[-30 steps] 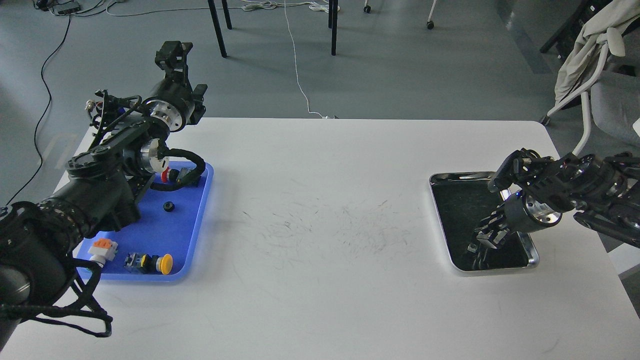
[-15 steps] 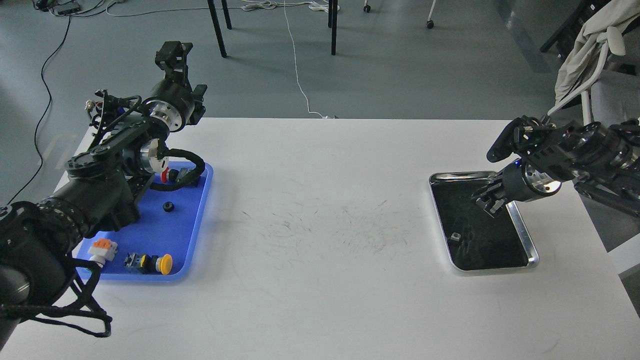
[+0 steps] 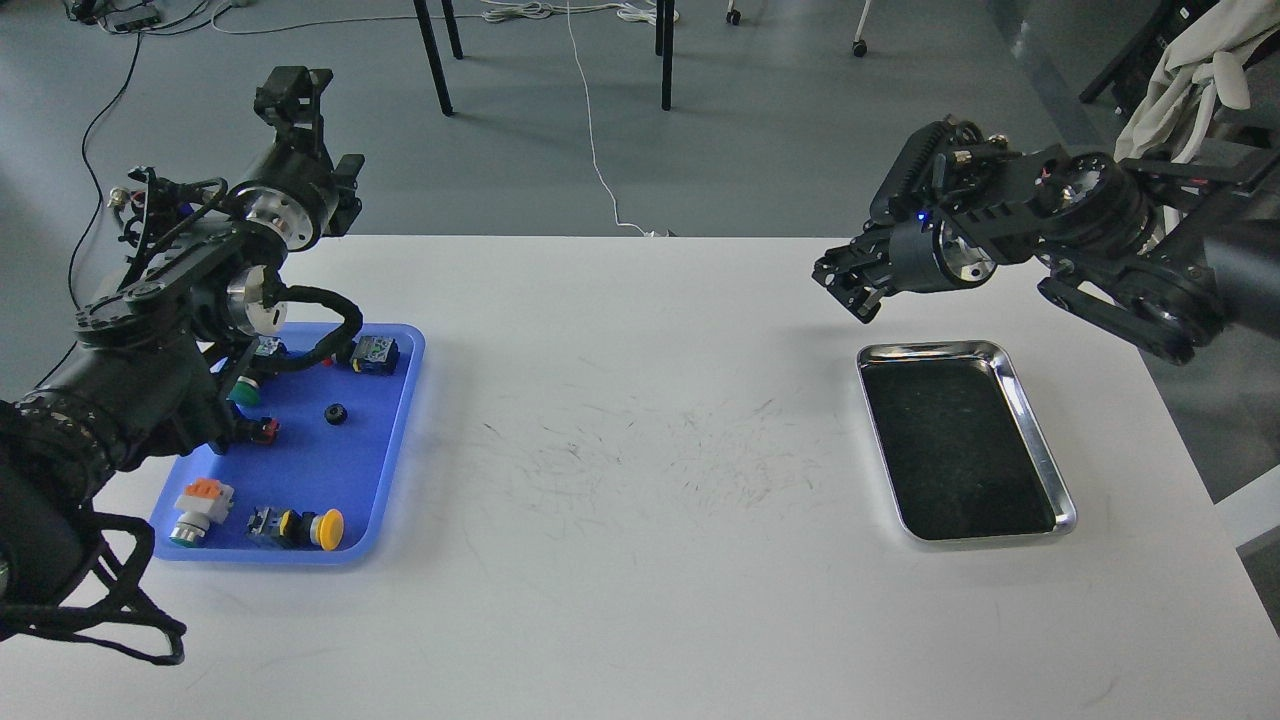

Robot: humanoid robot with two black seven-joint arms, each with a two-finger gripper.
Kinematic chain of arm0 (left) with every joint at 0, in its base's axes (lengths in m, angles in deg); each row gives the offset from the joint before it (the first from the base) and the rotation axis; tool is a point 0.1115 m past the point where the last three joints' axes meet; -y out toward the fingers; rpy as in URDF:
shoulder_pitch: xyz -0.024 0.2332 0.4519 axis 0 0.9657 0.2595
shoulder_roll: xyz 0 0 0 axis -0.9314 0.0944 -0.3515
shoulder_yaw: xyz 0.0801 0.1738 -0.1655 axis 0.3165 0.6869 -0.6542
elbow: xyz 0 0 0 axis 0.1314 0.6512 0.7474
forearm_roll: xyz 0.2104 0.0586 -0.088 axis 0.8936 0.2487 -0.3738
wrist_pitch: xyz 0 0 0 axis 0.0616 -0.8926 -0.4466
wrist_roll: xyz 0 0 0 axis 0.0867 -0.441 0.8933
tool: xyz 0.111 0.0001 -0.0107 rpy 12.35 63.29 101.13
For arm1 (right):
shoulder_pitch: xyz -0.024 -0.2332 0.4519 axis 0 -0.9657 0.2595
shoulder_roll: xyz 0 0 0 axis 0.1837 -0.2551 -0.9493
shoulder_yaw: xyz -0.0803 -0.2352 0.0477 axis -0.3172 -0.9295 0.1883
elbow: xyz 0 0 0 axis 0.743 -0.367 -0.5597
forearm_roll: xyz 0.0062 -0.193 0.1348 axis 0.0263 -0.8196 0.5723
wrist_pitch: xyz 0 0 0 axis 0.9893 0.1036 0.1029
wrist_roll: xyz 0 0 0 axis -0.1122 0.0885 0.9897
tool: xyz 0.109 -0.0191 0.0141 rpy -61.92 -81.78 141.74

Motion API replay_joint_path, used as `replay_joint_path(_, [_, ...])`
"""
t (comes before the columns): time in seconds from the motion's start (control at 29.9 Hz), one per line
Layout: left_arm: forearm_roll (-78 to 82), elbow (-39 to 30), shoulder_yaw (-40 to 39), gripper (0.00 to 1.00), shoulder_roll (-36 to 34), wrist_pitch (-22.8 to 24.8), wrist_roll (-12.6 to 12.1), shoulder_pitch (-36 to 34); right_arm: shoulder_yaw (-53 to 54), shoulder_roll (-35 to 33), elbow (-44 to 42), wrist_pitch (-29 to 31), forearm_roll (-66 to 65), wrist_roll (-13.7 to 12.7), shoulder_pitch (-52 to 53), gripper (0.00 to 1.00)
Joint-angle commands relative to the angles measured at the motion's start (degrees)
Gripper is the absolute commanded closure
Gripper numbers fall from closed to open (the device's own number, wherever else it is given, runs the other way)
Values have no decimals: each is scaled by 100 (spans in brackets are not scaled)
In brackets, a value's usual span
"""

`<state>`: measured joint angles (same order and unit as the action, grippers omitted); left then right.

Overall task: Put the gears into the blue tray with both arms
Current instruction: 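Lift the black gear out of the metal tray with the right gripper, then carry the black gear toward the table center and lower it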

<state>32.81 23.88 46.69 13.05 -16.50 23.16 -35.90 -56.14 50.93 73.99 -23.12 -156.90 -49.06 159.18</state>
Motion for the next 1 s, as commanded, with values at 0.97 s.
replay_joint_path(0.97, [0,-276,-18,3,-790,92,-9,-15,-588,2024,-1163,-2816,-41,-301,-962,99])
